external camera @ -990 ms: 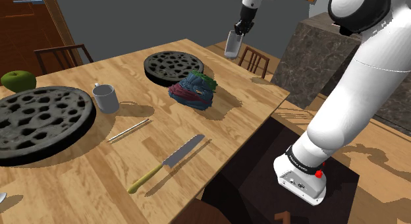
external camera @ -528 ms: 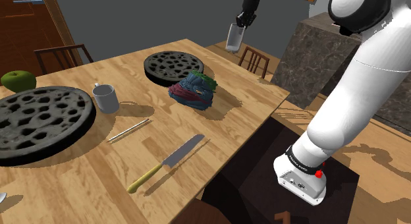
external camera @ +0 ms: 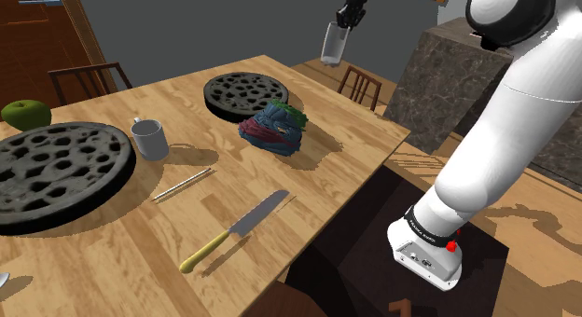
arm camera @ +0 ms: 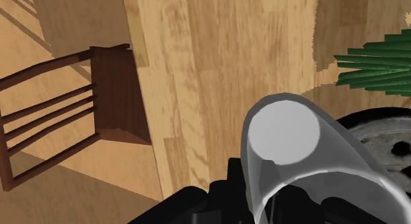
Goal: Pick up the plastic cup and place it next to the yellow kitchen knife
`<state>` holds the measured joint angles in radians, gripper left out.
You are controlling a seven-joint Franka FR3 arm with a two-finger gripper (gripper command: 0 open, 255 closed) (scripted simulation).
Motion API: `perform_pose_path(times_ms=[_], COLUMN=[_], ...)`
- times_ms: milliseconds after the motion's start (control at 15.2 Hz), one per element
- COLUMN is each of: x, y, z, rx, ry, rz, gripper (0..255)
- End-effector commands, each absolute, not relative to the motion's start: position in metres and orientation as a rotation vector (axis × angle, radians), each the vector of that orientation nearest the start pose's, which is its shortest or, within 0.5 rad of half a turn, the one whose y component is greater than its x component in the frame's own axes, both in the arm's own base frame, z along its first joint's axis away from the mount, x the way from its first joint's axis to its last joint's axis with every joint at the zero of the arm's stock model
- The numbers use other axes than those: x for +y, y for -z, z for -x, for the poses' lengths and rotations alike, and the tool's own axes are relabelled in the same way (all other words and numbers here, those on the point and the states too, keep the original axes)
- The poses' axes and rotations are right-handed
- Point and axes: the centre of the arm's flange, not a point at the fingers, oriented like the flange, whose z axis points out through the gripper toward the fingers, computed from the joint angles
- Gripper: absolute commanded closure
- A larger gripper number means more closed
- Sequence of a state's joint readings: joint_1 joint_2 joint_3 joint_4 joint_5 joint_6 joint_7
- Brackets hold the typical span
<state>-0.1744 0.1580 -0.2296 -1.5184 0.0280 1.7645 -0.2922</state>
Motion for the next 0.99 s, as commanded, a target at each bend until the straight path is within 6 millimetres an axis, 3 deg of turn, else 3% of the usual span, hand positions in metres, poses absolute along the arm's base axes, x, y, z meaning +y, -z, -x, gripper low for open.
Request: perform_pose_path(times_ms=[0, 924], x=[-0.212, -0.033], y=[-0.579, -0.580], z=[-0.568, -0.520], rx=[0.177, 0.177], ry=[0.134, 0.134], rz=[3.173, 3.173], gripper=[255, 255])
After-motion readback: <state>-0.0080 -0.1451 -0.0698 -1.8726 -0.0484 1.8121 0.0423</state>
